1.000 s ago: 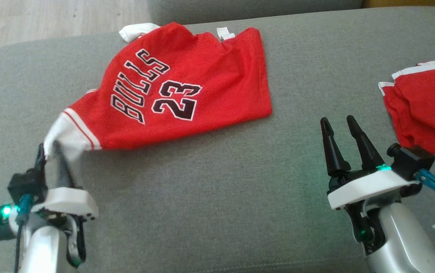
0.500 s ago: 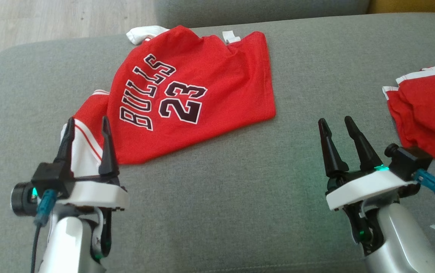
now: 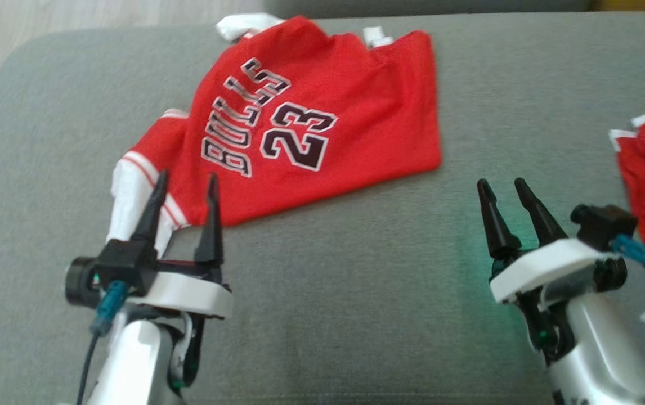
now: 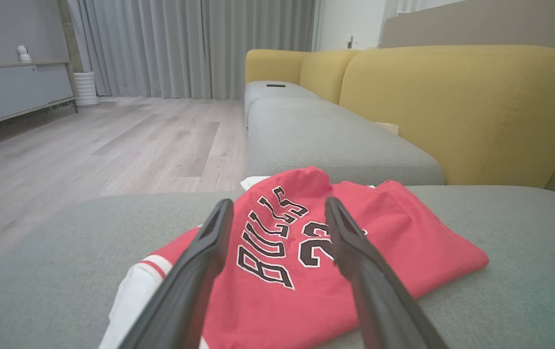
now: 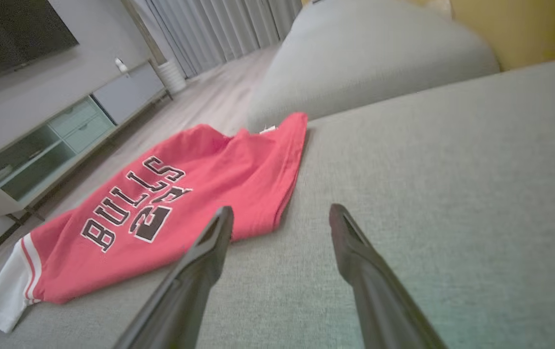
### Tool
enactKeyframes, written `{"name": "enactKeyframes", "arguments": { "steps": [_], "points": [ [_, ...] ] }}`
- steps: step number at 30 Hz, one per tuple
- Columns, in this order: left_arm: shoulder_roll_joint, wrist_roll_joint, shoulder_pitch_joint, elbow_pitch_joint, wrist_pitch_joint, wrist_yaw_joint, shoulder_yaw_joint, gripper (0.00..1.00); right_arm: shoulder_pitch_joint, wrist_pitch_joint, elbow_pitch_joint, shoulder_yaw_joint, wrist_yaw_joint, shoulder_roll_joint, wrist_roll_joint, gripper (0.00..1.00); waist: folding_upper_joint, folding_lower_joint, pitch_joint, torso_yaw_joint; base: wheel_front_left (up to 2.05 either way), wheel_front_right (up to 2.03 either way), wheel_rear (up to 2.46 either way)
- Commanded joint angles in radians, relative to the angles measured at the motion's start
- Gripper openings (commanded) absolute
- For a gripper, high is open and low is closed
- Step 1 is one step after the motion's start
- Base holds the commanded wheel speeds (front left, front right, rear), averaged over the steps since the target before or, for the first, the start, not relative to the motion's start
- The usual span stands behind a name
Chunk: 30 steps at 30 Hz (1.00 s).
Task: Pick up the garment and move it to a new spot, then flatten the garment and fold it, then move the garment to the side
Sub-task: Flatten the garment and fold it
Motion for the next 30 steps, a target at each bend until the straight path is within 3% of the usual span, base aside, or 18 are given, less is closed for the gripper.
{"name": "enactKeyframes", "arguments": {
  "steps": [1, 7, 16, 23, 24, 25, 26, 27, 30],
  "points": [
    [0.004, -0.007, -0.053, -0.030, -0.008, 0.002, 0.020, 1.00, -0.055, 0.012, -0.016, 0.014, -0.001, -0.001, 0.015, 1.00, 0.0000, -0.0001, 0.026, 0.031, 0.00, 0.00, 0.00],
    [0.004, -0.029, -0.074, -0.021, -0.008, 0.016, -0.037, 1.00, -0.165, 0.091, 0.126, 0.004, -0.001, -0.002, 0.087, 1.00, 0.0000, -0.0001, 0.064, 0.089, 0.00, 0.00, 0.00],
    [0.003, -0.058, -0.111, -0.014, -0.008, 0.038, -0.102, 1.00, -0.348, 0.186, 0.366, -0.005, -0.001, -0.062, 0.220, 1.00, 0.0000, -0.0001, 0.111, 0.170, 0.00, 0.00, 0.00],
    [0.003, -0.065, -0.115, -0.013, -0.008, 0.049, -0.112, 1.00, -0.411, 0.242, 0.430, 0.034, -0.001, -0.069, 0.296, 1.00, 0.0000, -0.0001, 0.124, 0.184, 0.00, 0.00, 0.00],
    [0.003, -0.065, -0.115, -0.013, -0.008, 0.049, -0.111, 1.00, -0.417, 0.251, 0.431, 0.047, -0.001, -0.071, 0.308, 0.94, 0.0000, -0.0001, 0.125, 0.184, 0.00, 0.00, 0.00],
    [0.003, -0.065, -0.115, -0.013, -0.008, 0.050, -0.111, 1.00, -0.423, 0.257, 0.428, 0.064, -0.001, -0.074, 0.317, 0.35, 0.0000, -0.0001, 0.125, 0.183, 0.00, 0.00, 0.00],
    [0.003, -0.064, -0.115, -0.013, -0.008, 0.051, -0.109, 1.00, -0.427, 0.256, 0.421, 0.080, -0.001, -0.076, 0.328, 0.05, 0.0000, -0.0001, 0.125, 0.180, 0.00, 0.00, 0.00],
    [0.003, -0.063, -0.115, -0.011, -0.008, 0.052, -0.107, 1.00, -0.429, 0.254, 0.412, 0.096, -0.001, -0.078, 0.342, 0.00, 0.0000, -0.0001, 0.123, 0.176, 0.00, 0.00, 0.00],
    [0.003, -0.059, -0.114, -0.006, -0.008, 0.049, -0.100, 1.00, -0.430, 0.219, 0.371, 0.149, -0.001, -0.090, 0.370, 0.00, 0.0000, -0.0001, 0.111, 0.162, 0.00, 0.00, 0.00]
  ]
}}
